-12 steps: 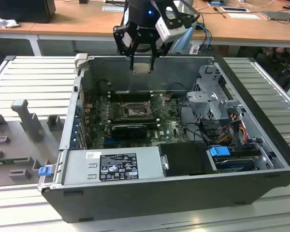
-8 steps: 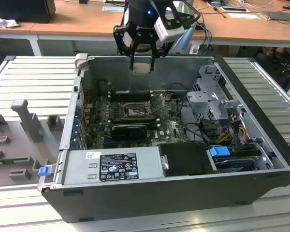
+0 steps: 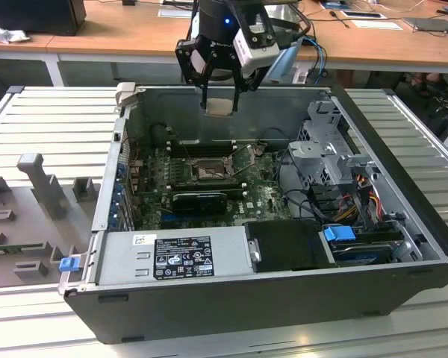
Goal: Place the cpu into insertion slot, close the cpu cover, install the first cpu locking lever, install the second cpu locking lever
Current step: 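Place the cpu into insertion slot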
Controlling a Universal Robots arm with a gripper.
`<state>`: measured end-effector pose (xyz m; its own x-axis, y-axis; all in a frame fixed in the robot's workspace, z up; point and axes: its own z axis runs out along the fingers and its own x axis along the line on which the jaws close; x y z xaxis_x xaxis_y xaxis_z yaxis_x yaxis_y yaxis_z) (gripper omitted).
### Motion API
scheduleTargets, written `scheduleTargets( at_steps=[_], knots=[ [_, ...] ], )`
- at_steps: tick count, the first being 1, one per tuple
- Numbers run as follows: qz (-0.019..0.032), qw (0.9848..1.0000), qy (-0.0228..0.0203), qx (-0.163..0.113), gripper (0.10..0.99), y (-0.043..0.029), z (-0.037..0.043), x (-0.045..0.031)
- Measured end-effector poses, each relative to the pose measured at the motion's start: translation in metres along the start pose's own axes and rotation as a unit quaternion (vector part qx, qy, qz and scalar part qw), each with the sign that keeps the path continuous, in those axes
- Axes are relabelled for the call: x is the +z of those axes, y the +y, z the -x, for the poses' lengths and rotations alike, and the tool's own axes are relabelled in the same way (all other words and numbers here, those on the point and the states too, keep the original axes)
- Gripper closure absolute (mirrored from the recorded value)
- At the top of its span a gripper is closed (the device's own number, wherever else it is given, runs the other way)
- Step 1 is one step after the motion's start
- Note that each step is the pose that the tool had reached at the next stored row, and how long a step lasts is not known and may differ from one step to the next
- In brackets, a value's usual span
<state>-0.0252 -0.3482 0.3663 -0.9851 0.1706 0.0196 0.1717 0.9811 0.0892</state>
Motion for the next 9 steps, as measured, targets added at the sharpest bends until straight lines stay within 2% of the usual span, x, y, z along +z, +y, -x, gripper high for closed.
scheduleTargets(
  at_steps=[4,9],
  knots=[
    [-0.0009,1.0000,-0.0002,0.002,0.557,-0.0004,0.0002,0.0048],
    [-0.0010,0.9993,-0.0035,0.038,0.557,-0.0005,0.0002,0.0056]
  ],
)
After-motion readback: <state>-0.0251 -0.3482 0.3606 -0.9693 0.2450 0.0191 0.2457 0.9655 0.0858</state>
